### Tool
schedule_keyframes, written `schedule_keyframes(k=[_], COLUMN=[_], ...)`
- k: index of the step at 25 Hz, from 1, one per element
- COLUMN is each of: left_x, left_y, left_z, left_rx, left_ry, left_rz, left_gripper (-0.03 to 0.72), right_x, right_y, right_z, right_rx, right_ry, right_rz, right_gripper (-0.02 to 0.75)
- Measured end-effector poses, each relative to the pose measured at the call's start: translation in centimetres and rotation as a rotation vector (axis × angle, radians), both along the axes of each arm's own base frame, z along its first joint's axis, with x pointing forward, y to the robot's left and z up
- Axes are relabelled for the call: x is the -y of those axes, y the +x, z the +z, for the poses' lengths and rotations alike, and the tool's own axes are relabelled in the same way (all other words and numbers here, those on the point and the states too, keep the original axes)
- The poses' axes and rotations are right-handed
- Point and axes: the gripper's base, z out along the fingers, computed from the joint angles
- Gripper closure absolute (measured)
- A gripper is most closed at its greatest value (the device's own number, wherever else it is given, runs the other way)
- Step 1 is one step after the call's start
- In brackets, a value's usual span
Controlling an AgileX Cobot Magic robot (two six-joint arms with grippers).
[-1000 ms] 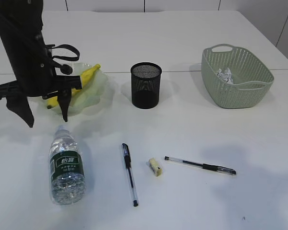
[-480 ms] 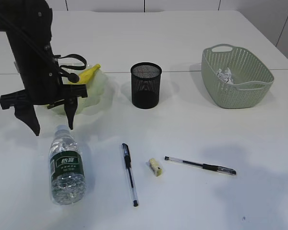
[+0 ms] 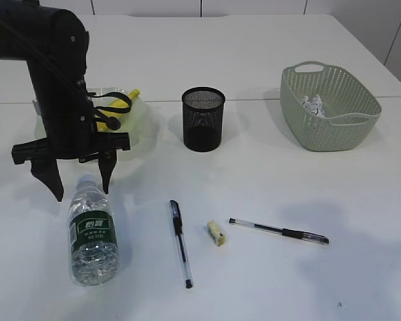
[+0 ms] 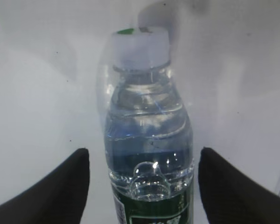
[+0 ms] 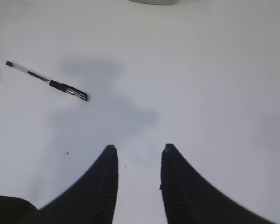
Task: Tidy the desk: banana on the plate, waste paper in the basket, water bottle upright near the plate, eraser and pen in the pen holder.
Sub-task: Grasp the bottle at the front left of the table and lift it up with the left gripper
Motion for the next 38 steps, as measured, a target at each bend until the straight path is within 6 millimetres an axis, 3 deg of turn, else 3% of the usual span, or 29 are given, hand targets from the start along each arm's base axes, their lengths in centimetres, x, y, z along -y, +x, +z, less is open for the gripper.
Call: schedule_keyframes(k=[9,28,38], left_x=[0.0,0.1,0.1], left_y=[0.0,0.3,0.3], left_z=[-0.3,-3.0,-3.1], left_rx=[-0.007,-0.068,-0.068], left_ry=[0.003,0.026,0.028], left_rz=[0.002,0.003,0.002], left_gripper=[0.178,0.212,0.212], right_x=[0.0,0.0,0.0], right_y=[0.0,0.0,0.0], right_z=[0.0,0.0,0.0], right_rx=[0.000,0.000,0.000], right_ry=[-0.001,-0.001,-0.003], right_rz=[-0.002,-0.002,-0.002], right_gripper=[0.499,0.499,0.499])
